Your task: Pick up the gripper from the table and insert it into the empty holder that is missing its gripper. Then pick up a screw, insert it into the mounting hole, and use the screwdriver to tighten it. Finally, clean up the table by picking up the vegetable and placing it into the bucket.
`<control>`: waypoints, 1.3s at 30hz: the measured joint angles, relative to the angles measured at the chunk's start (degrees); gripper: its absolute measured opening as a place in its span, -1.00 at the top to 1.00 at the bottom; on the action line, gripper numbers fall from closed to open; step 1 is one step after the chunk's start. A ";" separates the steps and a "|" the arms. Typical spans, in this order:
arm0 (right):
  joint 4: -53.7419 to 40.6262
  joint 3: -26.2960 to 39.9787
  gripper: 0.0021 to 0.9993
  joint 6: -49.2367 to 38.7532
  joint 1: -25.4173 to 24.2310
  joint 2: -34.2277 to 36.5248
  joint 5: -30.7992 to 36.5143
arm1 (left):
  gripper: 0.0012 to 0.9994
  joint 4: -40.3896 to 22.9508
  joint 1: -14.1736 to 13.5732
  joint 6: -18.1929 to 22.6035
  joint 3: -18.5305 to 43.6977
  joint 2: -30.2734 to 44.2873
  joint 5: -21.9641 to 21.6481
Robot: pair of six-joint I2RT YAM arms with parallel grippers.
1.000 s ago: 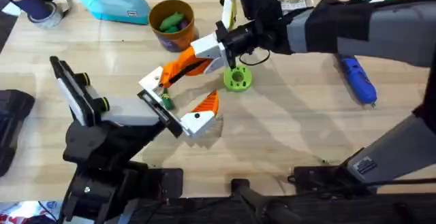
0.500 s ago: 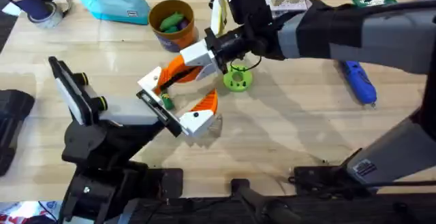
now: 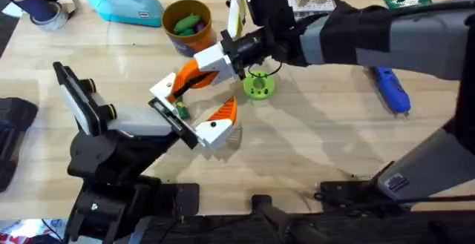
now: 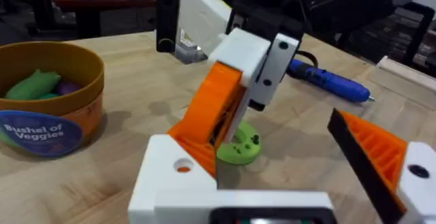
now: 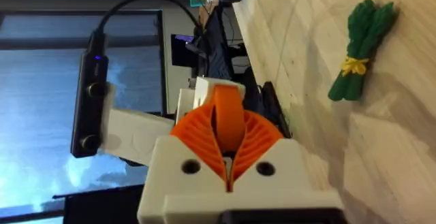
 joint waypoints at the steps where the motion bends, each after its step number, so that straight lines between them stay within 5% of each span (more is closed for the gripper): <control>1: 0.15 0.01 0.99 -0.01 0.06 -0.01 0.23 | -0.98 0.00 0.00 -0.05 0.00 0.00 -0.08; 9: 0.32 0.02 0.99 -0.01 0.29 -0.02 0.84 | -0.98 -0.02 0.00 -0.32 0.00 0.00 -0.43; 16: 0.31 0.02 0.79 0.00 0.33 -0.01 0.71 | -0.98 0.01 0.00 -0.27 0.00 0.00 -0.70; 24: 0.13 0.02 0.49 -0.01 0.70 0.00 0.65 | -0.98 0.04 -0.01 0.25 0.01 -0.01 -0.19; 39: -0.63 -0.24 -0.37 0.00 1.00 1.33 -0.43 | -0.98 0.13 -0.13 2.03 0.02 -0.02 0.59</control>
